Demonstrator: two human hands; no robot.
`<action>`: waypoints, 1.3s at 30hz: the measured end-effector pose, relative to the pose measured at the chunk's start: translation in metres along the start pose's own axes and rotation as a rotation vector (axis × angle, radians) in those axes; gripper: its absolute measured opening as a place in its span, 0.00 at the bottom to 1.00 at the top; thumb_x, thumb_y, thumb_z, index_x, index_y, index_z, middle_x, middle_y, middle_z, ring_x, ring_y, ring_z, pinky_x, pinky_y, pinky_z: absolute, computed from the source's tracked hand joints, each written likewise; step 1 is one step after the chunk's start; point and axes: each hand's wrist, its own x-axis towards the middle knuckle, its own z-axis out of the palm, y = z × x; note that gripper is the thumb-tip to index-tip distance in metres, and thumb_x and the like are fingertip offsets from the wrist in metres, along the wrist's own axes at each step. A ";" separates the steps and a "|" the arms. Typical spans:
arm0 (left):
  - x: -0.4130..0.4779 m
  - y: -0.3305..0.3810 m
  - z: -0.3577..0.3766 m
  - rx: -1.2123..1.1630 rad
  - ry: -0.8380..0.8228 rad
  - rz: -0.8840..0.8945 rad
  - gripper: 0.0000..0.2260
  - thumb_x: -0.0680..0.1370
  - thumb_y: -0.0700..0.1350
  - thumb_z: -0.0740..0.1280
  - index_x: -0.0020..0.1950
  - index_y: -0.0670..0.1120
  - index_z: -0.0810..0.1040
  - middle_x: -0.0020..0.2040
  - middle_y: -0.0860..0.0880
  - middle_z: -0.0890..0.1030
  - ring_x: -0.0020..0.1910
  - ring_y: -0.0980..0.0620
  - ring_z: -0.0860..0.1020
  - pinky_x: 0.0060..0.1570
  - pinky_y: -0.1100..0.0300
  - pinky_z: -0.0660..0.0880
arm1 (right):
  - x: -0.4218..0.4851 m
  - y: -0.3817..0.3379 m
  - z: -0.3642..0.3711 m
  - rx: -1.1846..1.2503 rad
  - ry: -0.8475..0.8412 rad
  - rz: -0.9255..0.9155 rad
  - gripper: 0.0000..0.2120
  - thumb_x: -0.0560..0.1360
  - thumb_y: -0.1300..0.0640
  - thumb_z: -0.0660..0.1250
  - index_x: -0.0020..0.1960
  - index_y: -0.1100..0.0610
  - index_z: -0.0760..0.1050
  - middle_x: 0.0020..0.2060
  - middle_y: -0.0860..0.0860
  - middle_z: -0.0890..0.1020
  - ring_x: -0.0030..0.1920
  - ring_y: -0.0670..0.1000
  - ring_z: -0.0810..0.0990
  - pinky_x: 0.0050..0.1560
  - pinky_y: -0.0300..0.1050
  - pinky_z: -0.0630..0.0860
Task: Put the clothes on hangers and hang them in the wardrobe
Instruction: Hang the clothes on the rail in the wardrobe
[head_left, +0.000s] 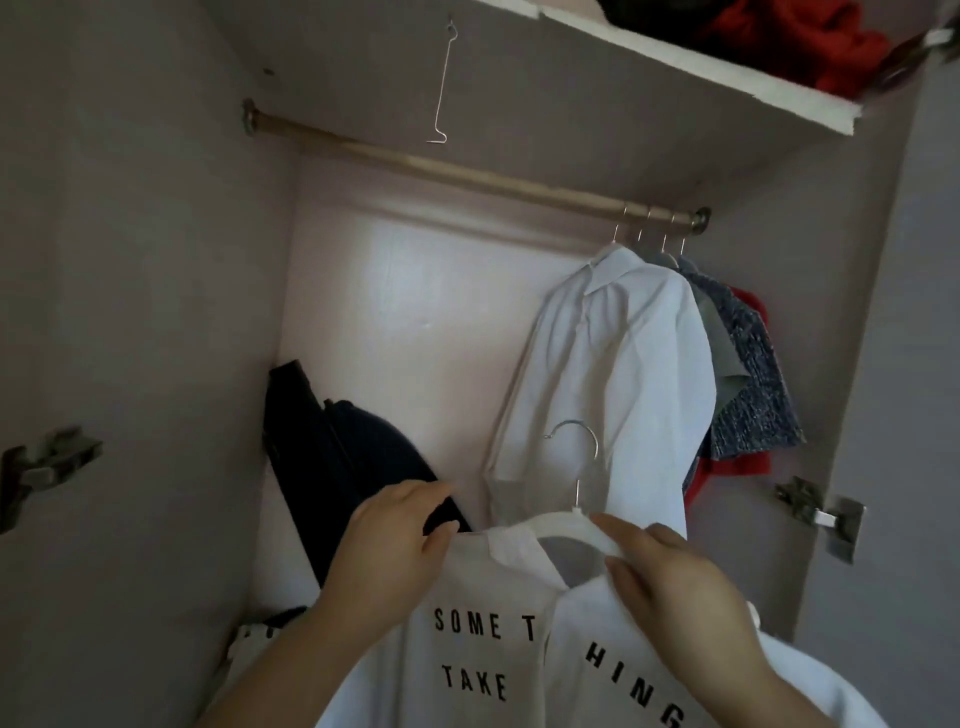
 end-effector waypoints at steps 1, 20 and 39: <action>0.015 -0.012 0.002 0.001 0.010 -0.001 0.17 0.78 0.47 0.64 0.67 0.51 0.71 0.63 0.54 0.75 0.58 0.62 0.68 0.61 0.69 0.60 | 0.020 0.000 0.004 -0.021 -0.005 -0.004 0.22 0.77 0.52 0.59 0.68 0.34 0.62 0.41 0.45 0.71 0.45 0.45 0.76 0.40 0.40 0.72; 0.228 -0.110 0.040 0.070 0.196 0.073 0.17 0.77 0.46 0.65 0.66 0.55 0.71 0.58 0.58 0.75 0.52 0.65 0.69 0.52 0.76 0.60 | 0.361 0.040 -0.041 -0.251 0.313 0.044 0.15 0.75 0.62 0.58 0.59 0.52 0.73 0.49 0.56 0.80 0.49 0.58 0.78 0.42 0.45 0.71; 0.302 -0.134 0.060 0.194 0.279 0.041 0.17 0.75 0.49 0.67 0.65 0.56 0.73 0.58 0.57 0.77 0.54 0.58 0.75 0.56 0.64 0.69 | 0.477 0.067 -0.027 -0.232 0.222 0.263 0.18 0.74 0.66 0.61 0.63 0.57 0.74 0.59 0.59 0.77 0.60 0.59 0.76 0.55 0.47 0.73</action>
